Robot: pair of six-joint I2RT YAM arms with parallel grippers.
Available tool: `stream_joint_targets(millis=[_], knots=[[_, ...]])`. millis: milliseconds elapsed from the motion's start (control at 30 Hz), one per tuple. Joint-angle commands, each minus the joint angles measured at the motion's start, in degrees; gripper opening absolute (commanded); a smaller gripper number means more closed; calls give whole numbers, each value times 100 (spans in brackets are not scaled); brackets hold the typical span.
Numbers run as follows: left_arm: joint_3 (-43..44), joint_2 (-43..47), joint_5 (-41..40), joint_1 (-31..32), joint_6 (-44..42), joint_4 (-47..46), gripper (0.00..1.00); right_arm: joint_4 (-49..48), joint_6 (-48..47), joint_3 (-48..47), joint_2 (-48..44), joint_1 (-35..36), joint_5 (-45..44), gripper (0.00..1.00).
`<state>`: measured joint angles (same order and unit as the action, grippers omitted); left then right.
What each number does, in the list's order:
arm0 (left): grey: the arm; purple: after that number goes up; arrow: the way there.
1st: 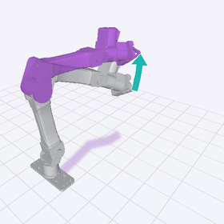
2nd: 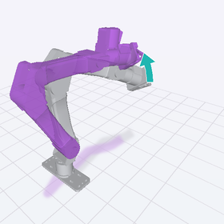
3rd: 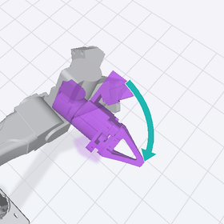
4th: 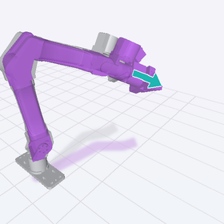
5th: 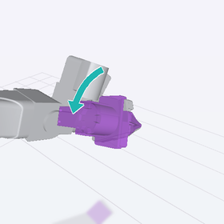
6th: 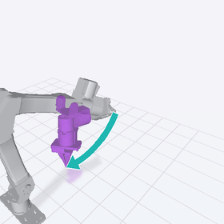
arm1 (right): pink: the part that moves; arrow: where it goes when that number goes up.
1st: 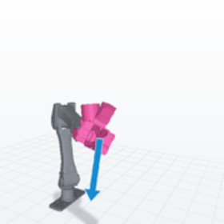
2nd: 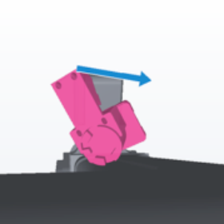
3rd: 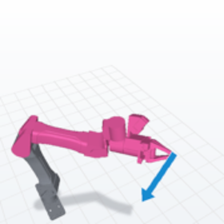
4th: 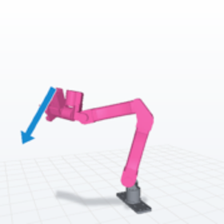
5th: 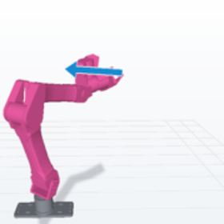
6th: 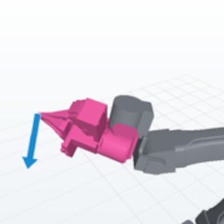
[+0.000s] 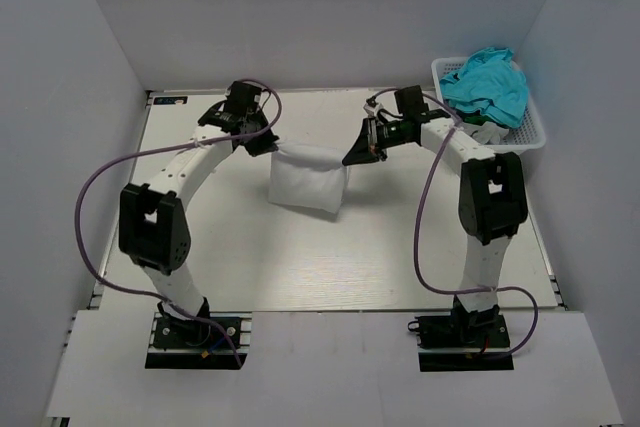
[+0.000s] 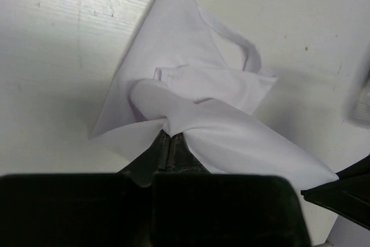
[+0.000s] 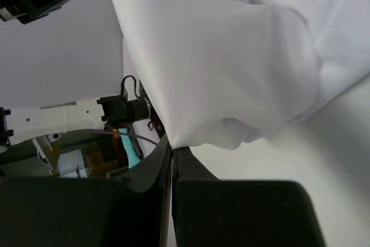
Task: Fold and stack the t-shirts
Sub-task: Fold the long partially folded tshirt into a neat square
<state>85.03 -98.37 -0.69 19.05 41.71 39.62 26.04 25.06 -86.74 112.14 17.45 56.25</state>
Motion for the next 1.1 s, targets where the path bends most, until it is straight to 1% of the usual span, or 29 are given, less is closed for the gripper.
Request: stream_joint_targets(millis=[0, 67, 100, 200, 333, 400, 533, 567, 600, 667, 700, 733, 833, 867, 933, 1033, 1067], knots=[[478, -340, -221, -156, -155, -190, 0, 268, -141, -728, 534, -154, -402, 0], [610, -709, -12, -209, -155, -244, 0, 357, -177, -993, 817, -172, -483, 0], [759, -823, 59, -209, -216, -244, 0, 366, -81, -1081, 975, -181, -770, 0], [1014, -1193, 122, -261, -216, -384, 0, 209, -37, -1205, 1135, -207, -1088, 0], [1296, -1536, 122, -261, -321, -647, 0, -266, 87, -1214, 1249, -286, -1309, 0], [1445, -1650, 270, -261, -383, -710, 0, -249, 87, -1407, 1310, -295, -1327, 0], [1814, -2132, 525, -261, -436, -702, 0, -170, 43, -1862, 1758, -391, -1519, 0], [1998, -2221, 578, -261, -436, -640, 0, -65, 34, -2134, 1950, -453, -1590, 5], [2095, -2309, 579, -261, -436, -552, 5, 301, -131, -2450, 2031, -471, -1626, 12], [2350, -2458, 640, -261, -436, -333, 37, 584, -212, -2707, 2294, -523, -1608, 34], [2351, -2511, 640, -261, -436, -332, 74, 699, -377, -2986, 2347, -541, -1573, 89], [2351, -2512, 640, -261, -488, -332, 99, 735, -440, -3059, 2365, -567, -1556, 90], [2281, -2363, 640, -261, -559, -498, 99, 999, -625, -3200, 2226, -541, -1669, 90], [2229, -2293, 640, -261, -559, -560, 99, 1017, -660, -3174, 2094, -541, -1966, 90], [1975, -2013, 693, -261, -559, -692, 99, 965, -678, -2973, 1823, -515, -2109, 90], [1526, -1643, 640, -156, -621, -754, 99, 938, -792, -2639, 1373, -410, -2022, 90], [1403, -1372, 579, -156, -621, -754, 99, 955, -862, -2551, 1076, -331, -1987, 90]])
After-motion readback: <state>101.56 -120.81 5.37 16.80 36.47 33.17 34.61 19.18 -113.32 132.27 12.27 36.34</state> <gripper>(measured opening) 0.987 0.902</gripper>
